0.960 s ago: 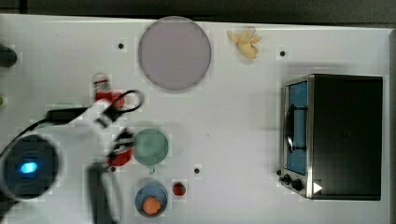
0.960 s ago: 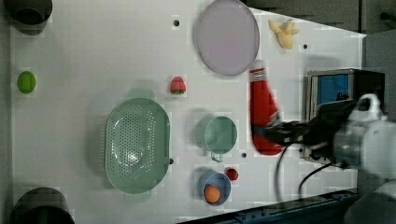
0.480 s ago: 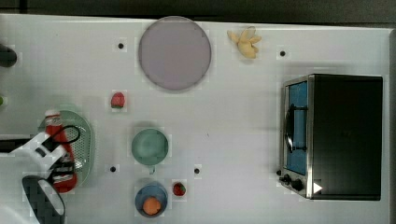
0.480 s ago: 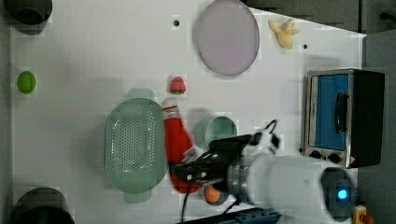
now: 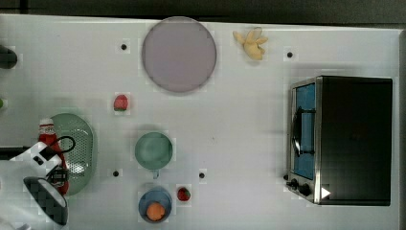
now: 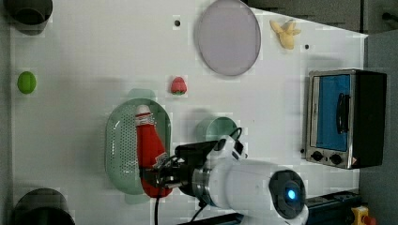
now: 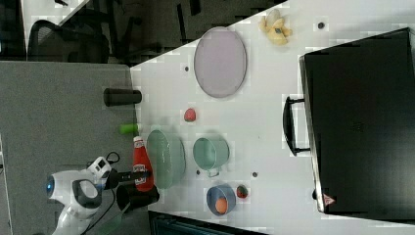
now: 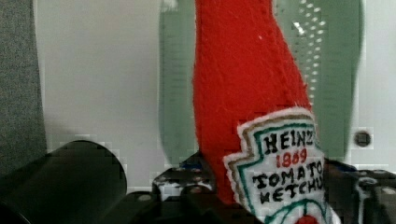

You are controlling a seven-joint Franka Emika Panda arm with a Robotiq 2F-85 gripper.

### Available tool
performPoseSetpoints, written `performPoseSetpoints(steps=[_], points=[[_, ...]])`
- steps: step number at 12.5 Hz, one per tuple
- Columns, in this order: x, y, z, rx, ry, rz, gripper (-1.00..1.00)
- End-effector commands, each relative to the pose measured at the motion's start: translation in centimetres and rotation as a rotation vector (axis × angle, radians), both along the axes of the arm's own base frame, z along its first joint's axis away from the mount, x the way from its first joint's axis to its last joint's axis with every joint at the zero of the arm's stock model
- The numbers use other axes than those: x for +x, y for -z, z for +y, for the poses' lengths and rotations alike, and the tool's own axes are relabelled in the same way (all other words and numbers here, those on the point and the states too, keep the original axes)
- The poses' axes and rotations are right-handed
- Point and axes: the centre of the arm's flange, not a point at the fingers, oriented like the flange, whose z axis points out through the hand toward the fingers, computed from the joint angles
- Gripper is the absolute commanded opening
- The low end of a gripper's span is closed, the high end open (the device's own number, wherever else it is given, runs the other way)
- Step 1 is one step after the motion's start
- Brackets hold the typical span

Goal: Pick Ketchup from the table and place it in strainer.

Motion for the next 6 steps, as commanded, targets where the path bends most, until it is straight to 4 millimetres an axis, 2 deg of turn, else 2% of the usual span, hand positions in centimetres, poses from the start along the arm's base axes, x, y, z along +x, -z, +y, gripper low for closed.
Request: performPoseSetpoints(steps=[1,2,3,4,6], points=[[2.6,2.0,-1.4,0.036,0.156,0.033,0.78],[2.4,3.1,-1.2,0.041,0.153,0.053,0.98],[2.4,3.5,-0.9,0.054,0.155,0.056,1.00],[2.5,3.4,-0.9,0.060,0.159,0.050,1.00],[3.2,1.8,-1.4,0.060,0.185,0.017,1.00]])
